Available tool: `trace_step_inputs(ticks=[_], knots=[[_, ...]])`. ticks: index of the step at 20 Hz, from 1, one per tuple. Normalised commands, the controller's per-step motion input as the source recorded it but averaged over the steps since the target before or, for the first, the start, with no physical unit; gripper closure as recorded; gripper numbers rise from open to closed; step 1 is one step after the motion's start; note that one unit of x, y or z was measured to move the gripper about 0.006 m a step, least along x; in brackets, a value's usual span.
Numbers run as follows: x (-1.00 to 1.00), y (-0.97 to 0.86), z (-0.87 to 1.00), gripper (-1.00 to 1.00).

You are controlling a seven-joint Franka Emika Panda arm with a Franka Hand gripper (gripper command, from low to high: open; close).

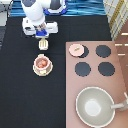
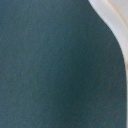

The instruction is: Take the lid off the pot, put the pot on the plate, and use the tool to push the pot to the front of the table.

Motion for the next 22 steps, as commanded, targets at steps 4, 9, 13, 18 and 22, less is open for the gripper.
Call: trace_step_inputs(ticks=[4, 9, 13, 18, 22], knots=[[-0.38, -0.02, -0.52, 1.00], [0.32, -0.49, -0.09, 1.00], [0.74, -0.53, 0.04, 1.00], [0.92, -0.37, -0.01, 1.00], [1.00, 0.00, 0.00, 1.00]])
